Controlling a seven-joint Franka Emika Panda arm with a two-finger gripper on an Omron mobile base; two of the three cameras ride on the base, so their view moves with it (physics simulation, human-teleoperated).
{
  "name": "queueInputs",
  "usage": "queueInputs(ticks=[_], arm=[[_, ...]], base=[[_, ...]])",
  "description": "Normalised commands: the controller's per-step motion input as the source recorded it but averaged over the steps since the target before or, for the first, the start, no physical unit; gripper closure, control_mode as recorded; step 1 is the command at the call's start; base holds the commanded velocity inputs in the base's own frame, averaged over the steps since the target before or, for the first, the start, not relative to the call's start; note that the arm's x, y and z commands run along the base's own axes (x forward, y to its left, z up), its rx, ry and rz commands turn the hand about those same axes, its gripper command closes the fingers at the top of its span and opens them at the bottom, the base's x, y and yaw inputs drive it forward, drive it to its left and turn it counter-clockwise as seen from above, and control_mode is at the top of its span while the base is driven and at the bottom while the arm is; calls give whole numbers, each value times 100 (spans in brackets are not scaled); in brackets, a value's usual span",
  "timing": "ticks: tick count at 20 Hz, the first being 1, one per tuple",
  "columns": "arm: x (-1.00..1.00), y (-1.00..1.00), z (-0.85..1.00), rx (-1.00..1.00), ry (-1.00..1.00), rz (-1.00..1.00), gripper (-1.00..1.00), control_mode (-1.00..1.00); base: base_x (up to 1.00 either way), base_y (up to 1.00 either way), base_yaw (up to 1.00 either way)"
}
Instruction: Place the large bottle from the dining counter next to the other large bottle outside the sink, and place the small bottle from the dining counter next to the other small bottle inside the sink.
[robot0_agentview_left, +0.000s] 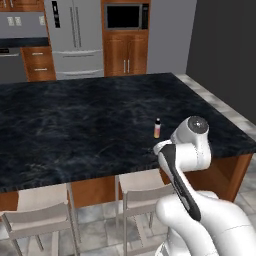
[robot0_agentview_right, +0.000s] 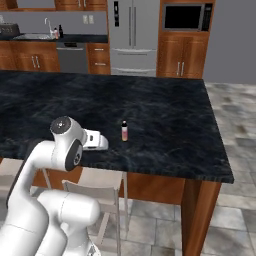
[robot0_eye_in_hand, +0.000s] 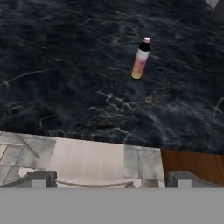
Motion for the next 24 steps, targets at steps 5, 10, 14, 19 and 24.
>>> queueInputs(ticks=[5, 10, 14, 19, 24], arm=[[58, -34, 0, 6, 4, -3, -100, -100], [55, -3, 0, 1, 5, -6, -100, -100], [52, 0, 0, 0, 5, -7, -100, -100], [38, 0, 0, 0, 2, -6, -100, -100], [31, 0, 0, 0, 0, -4, -100, -100]], base=[[0, 0, 0], [0, 0, 0], [0, 0, 0], [0, 0, 0], [0, 0, 0]])
